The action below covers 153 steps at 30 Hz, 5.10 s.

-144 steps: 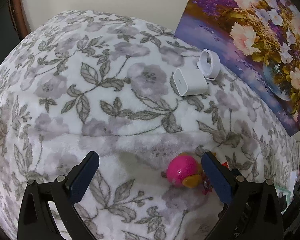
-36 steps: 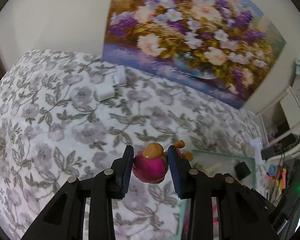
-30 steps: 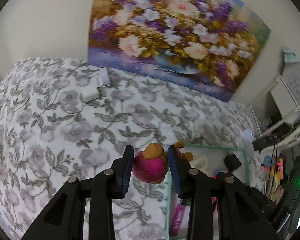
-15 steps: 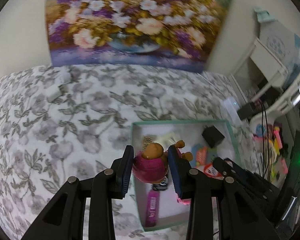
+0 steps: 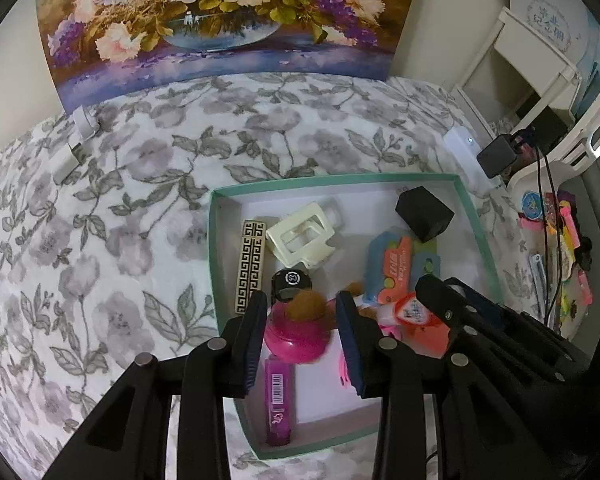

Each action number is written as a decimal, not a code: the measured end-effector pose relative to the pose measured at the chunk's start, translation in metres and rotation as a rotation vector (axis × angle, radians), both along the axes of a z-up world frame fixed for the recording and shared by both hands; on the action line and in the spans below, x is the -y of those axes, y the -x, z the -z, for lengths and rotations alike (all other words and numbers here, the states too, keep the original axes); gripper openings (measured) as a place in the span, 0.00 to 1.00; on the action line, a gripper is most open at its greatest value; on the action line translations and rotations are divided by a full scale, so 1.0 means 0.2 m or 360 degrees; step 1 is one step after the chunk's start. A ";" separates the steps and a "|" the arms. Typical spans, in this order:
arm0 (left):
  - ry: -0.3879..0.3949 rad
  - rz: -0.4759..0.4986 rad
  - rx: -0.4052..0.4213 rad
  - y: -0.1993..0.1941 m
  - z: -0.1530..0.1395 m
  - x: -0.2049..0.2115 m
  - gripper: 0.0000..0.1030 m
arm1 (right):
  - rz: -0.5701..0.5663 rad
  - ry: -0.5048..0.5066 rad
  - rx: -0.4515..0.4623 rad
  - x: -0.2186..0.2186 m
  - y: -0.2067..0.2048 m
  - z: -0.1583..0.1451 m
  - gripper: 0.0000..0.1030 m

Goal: Organize rigid objects
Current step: 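Carry the bottle and doll over the tray and open the right tool, then open the left tool to drop the pink doll into the tray, then move both tools back toward the white charger plug and white ring band, then grasp the white charger plug with the left tool while the right tool grasps the white ring band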

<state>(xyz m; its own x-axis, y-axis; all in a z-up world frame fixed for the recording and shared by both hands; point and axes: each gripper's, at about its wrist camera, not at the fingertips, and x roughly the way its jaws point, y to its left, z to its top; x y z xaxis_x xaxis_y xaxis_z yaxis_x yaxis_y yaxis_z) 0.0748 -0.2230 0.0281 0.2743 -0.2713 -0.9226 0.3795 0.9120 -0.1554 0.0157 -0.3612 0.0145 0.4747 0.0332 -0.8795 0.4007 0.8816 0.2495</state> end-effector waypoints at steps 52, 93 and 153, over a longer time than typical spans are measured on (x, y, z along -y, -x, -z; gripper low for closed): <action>-0.0067 -0.0877 0.0047 -0.32 0.10 -0.99 0.91 | -0.0217 0.0228 0.0119 -0.34 -0.15 -0.03 1.00; -0.0027 -0.0522 0.0246 -1.14 0.22 -1.46 0.92 | -0.0632 0.0214 0.0096 -1.06 -1.41 0.05 1.00; -0.0059 -0.0603 0.0286 -1.14 0.40 -1.62 0.49 | -0.0800 0.0285 0.0142 -1.51 -1.59 0.22 0.19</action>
<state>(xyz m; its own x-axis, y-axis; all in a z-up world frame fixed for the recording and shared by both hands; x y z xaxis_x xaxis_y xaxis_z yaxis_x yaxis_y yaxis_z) 0.3026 0.1017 -0.0527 0.5059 -0.0878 -0.8581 0.0340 0.9961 -0.0819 0.3339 -0.0594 -0.0289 0.5118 0.1287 -0.8494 -0.0974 0.9910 0.0915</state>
